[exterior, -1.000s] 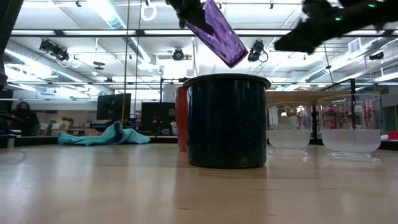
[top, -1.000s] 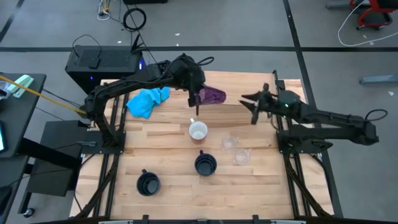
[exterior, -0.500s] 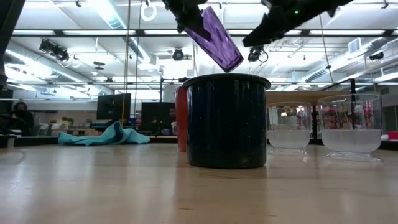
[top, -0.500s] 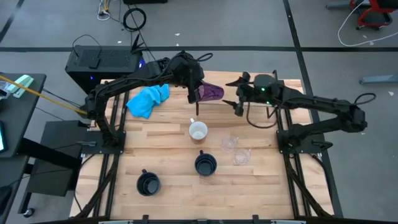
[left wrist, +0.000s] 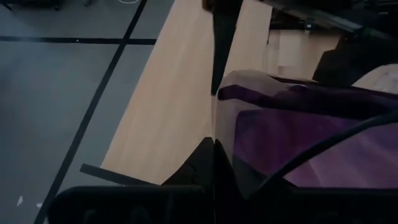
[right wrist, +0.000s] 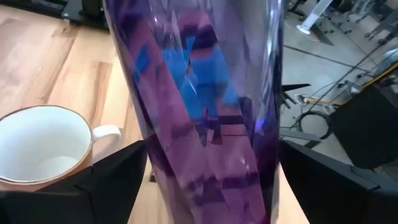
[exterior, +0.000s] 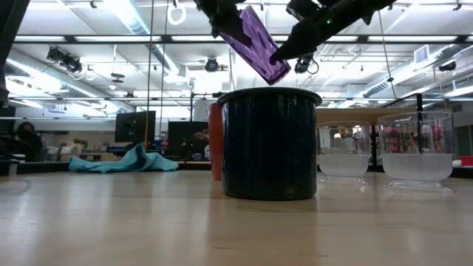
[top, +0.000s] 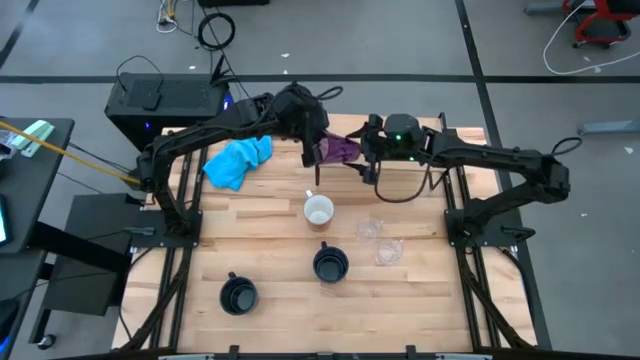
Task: Stack small to large cups/mugs on shelf
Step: Put the purple cup on the shelf
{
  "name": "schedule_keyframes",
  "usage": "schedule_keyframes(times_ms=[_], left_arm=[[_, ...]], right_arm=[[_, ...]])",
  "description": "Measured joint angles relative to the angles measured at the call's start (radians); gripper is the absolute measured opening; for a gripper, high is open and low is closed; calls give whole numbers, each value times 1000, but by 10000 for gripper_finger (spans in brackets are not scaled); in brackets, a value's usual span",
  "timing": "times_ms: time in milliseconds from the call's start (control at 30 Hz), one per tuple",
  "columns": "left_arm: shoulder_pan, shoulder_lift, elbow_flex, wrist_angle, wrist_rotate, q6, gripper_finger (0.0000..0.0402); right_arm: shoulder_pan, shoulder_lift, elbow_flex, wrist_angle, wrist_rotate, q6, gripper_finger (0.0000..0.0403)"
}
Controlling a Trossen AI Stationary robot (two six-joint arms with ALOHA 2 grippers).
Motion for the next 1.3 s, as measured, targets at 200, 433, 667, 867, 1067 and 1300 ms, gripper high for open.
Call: schedule_keyframes(times_ms=[200, 433, 667, 867, 1067, 1300], left_arm=[[-3, 0, 0, 0, -2, 13, 14], [-9, 0, 0, 5, 11, 14, 14], [-13, -1, 2, 4, 10, 14, 15], [-13, -2, 2, 6, 12, 15, 15], [-14, -2, 2, 13, 7, 32, 34], [-15, -2, 2, 12, 11, 35, 74]], right_arm=[[0, 46, 34, 6, -1, 1, 382], [0, 97, 60, 6, -1, -6, 377], [0, 106, 72, 14, -2, -15, 351], [0, 106, 72, 20, -2, -15, 335], [0, 106, 72, 27, 2, -2, 341], [0, 106, 72, 29, 2, -2, 335]])
